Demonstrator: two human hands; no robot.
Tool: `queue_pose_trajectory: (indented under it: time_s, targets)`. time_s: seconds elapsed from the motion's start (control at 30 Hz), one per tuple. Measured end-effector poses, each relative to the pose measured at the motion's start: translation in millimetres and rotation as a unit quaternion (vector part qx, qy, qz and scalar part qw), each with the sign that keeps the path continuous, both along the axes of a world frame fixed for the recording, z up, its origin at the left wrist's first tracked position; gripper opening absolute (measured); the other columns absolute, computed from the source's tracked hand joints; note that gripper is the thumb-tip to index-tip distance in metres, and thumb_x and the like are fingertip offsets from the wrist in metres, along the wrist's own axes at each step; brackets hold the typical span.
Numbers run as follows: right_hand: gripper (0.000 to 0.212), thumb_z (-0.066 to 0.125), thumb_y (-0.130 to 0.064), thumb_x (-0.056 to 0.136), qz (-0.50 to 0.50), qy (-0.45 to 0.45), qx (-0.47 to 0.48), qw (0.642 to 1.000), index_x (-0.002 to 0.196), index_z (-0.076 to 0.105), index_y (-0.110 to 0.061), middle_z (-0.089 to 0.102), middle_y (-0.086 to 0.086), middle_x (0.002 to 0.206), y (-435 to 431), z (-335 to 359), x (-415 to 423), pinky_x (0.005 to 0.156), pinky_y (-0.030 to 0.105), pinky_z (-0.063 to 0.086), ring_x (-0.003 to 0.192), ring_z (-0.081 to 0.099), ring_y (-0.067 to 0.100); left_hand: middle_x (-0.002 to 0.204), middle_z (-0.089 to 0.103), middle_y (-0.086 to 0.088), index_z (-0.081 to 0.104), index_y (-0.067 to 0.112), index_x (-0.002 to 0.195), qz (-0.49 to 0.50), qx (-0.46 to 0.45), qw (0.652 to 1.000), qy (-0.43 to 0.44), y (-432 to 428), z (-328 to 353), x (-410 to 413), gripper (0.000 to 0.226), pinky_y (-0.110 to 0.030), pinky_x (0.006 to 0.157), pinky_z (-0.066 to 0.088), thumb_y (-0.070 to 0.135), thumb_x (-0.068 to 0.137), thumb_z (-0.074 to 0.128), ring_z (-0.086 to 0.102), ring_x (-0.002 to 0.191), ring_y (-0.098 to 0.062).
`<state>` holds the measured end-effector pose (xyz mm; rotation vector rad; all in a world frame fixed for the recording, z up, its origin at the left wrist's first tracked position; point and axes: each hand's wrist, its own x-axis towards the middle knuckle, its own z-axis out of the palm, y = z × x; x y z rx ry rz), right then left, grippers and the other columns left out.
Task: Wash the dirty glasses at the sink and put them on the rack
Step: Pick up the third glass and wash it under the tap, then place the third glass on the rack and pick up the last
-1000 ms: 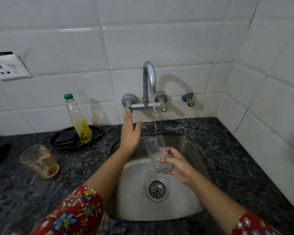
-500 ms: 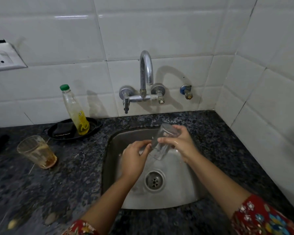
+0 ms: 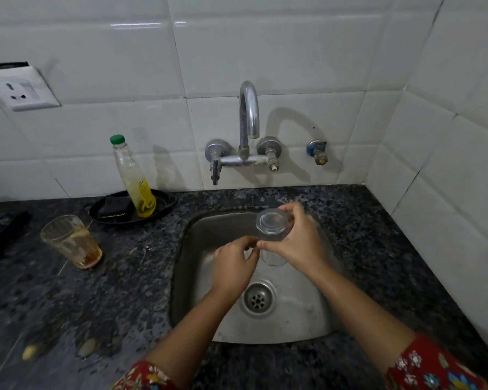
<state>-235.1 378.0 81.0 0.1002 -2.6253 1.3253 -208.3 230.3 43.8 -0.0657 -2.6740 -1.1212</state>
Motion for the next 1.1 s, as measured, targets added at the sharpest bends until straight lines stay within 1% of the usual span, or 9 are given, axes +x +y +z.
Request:
queue_pose_trajectory:
  time_s: [0.17, 0.3, 0.37, 0.43, 0.53, 0.6, 0.7, 0.9, 1.1]
  targets:
    - [0.08, 0.09, -0.045, 0.038, -0.02, -0.015, -0.038, 0.999, 0.103, 0.044, -0.036, 0.059, -0.001, 0.108, 1.5, -9.4, 1.3, 0.077, 0.028, 0.05, 0.093, 0.058, 0.012, 0.102, 0.071, 0.015, 0.07, 0.029, 0.109, -0.002, 0.019, 0.999, -0.048, -2.5, 1.4, 6.9, 0.021, -0.028, 0.084, 0.053, 0.034, 0.092, 0.059, 0.062, 0.097, 0.0]
    - [0.073, 0.092, -0.022, 0.052, -0.055, -0.047, -0.209, 0.975, 0.11, 0.047, -0.024, 0.061, -0.004, 0.106, -7.5, 0.6, 1.3, 0.075, 0.022, 0.047, 0.094, 0.06, 0.01, 0.103, 0.072, 0.011, 0.07, 0.024, 0.108, 0.015, 0.15, 0.988, -0.046, -14.5, 6.7, 0.1, 0.019, -0.022, 0.085, 0.053, 0.021, 0.091, 0.063, 0.065, 0.096, -0.001]
    - [0.065, 0.087, -0.017, 0.062, -0.068, -0.111, -0.351, 0.927, 0.116, 0.05, -0.015, 0.063, 0.001, 0.11, -17.6, 5.5, -1.2, 0.076, 0.027, 0.051, 0.093, 0.063, 0.014, 0.105, 0.073, 0.002, 0.069, 0.02, 0.108, 0.041, 0.274, 0.96, -0.035, -29.3, 14.7, -6.6, 0.019, -0.026, 0.089, 0.054, 0.013, 0.091, 0.064, 0.068, 0.096, -0.007]
    - [0.053, 0.08, -0.02, 0.072, -0.066, -0.205, -0.479, 0.851, 0.118, 0.055, -0.01, 0.065, 0.005, 0.106, -36.1, 10.7, -4.5, 0.076, 0.034, 0.053, 0.093, 0.064, 0.018, 0.103, 0.074, -0.002, 0.069, 0.018, 0.107, 0.071, 0.375, 0.924, -0.019, -51.3, 25.9, -12.1, 0.018, -0.032, 0.09, 0.055, 0.009, 0.091, 0.064, 0.069, 0.098, -0.014]
    - [0.028, 0.069, -0.029, 0.083, -0.047, -0.311, -0.598, 0.737, 0.096, 0.06, -0.005, 0.063, 0.012, 0.094, -82.6, 21.2, -8.0, 0.077, 0.036, 0.051, 0.088, 0.062, 0.021, 0.103, 0.073, -0.006, 0.067, 0.014, 0.107, 0.093, 0.47, 0.877, 0.024, -94.8, 49.1, -13.7, 0.02, -0.026, 0.086, 0.054, 0.003, 0.092, 0.061, 0.068, 0.1, -0.018]
    - [0.03, 0.065, -0.032, 0.086, -0.027, -0.344, -0.635, 0.691, 0.091, 0.059, -0.004, 0.065, 0.016, 0.09, -122.8, 29.0, -8.2, 0.076, 0.037, 0.051, 0.089, 0.062, 0.024, 0.101, 0.072, -0.004, 0.065, 0.011, 0.11, 0.104, 0.488, 0.865, 0.053, -133.1, 65.5, -9.4, 0.02, -0.012, 0.075, 0.052, 0.002, 0.093, 0.058, 0.067, 0.096, -0.013]
    - [0.036, 0.066, -0.034, 0.086, -0.005, -0.362, -0.664, 0.654, 0.098, 0.059, -0.001, 0.069, 0.019, 0.087, -190.8, 41.7, -7.4, 0.072, 0.039, 0.051, 0.095, 0.062, 0.028, 0.099, 0.072, -0.002, 0.064, 0.01, 0.112, 0.112, 0.49, 0.861, 0.076, -202.0, 83.0, 2.2, 0.02, -0.006, 0.066, 0.048, 0.003, 0.095, 0.055, 0.065, 0.086, -0.008]
    - [0.053, 0.067, -0.031, 0.085, 0.039, -0.369, -0.667, 0.646, 0.126, 0.054, 0.0, 0.057, 0.017, 0.131, -341.7, 59.0, -18.2, 0.078, 0.04, 0.051, 0.106, 0.061, 0.029, 0.097, 0.073, -0.007, 0.066, 0.009, 0.103, 0.157, 0.471, 0.862, 0.105, -360.0, 91.4, 26.4, 0.017, -0.013, 0.072, 0.053, 0.001, 0.095, 0.053, 0.066, 0.085, -0.015]
    - [0.041, 0.07, -0.023, 0.084, 0.082, -0.381, -0.604, 0.695, 0.118, 0.054, -0.006, 0.057, 0.012, 0.115, -488.0, 70.8, -40.4, 0.083, 0.043, 0.049, 0.101, 0.061, 0.028, 0.101, 0.072, 0.0, 0.065, 0.013, 0.112, 0.246, 0.436, 0.859, 0.103, -497.8, 79.4, 51.0, 0.019, -0.011, 0.066, 0.048, 0.011, 0.097, 0.055, 0.065, 0.087, -0.009]
